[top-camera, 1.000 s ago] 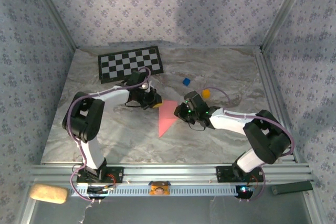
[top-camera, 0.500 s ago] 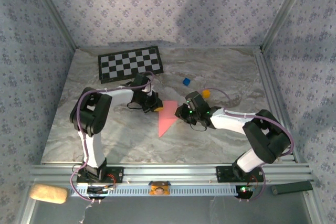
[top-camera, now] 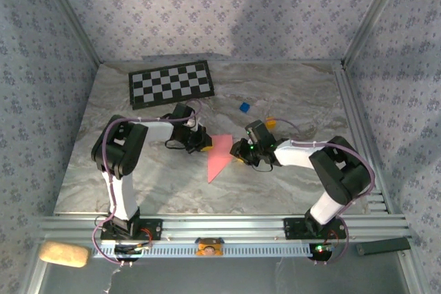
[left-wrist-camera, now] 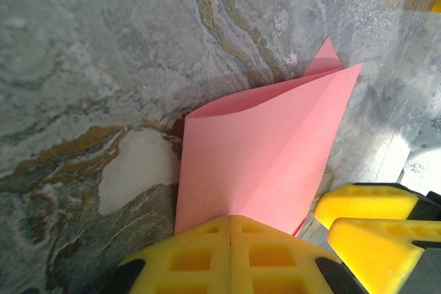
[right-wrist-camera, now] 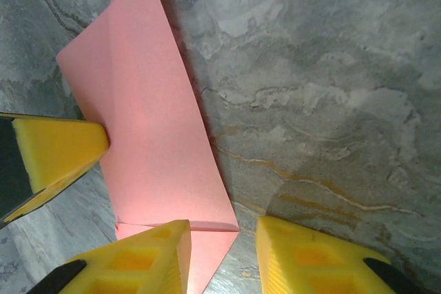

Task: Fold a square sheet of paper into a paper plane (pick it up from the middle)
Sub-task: Fold the wing for the fifth time at the center of the table.

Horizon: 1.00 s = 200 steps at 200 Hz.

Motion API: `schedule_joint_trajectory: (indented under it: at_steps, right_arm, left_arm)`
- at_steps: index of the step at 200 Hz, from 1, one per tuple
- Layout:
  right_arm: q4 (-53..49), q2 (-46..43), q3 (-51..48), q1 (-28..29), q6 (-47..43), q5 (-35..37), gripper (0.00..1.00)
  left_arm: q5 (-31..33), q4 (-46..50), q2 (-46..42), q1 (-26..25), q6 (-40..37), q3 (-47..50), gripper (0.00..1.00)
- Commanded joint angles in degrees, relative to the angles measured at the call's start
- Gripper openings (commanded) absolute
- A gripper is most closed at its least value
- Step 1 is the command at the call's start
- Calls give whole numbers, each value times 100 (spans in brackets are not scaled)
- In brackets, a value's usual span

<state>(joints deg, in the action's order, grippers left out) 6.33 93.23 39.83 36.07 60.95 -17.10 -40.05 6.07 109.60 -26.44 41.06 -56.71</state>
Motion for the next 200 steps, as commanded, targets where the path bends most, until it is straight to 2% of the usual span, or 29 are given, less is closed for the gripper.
schedule_joint_trajectory:
  at_steps: [1,104,171,200]
  right_arm:
    - [-9,83,118,-30,-25,-115,32]
    - [-261,540,710,-371,-452,-335,31]
    - [-159,861,886,-360,-543,-679,30]
    - [-457,916,1032,-294,-674,-656,29]
  left_arm:
    - [121,343,61,17,-142,233,5]
    - [99,553,-10,20,-348,191,5]
    - [112,523,-31,18,-324,215,4]
    - [112,527,-27,16,-320,213,5]
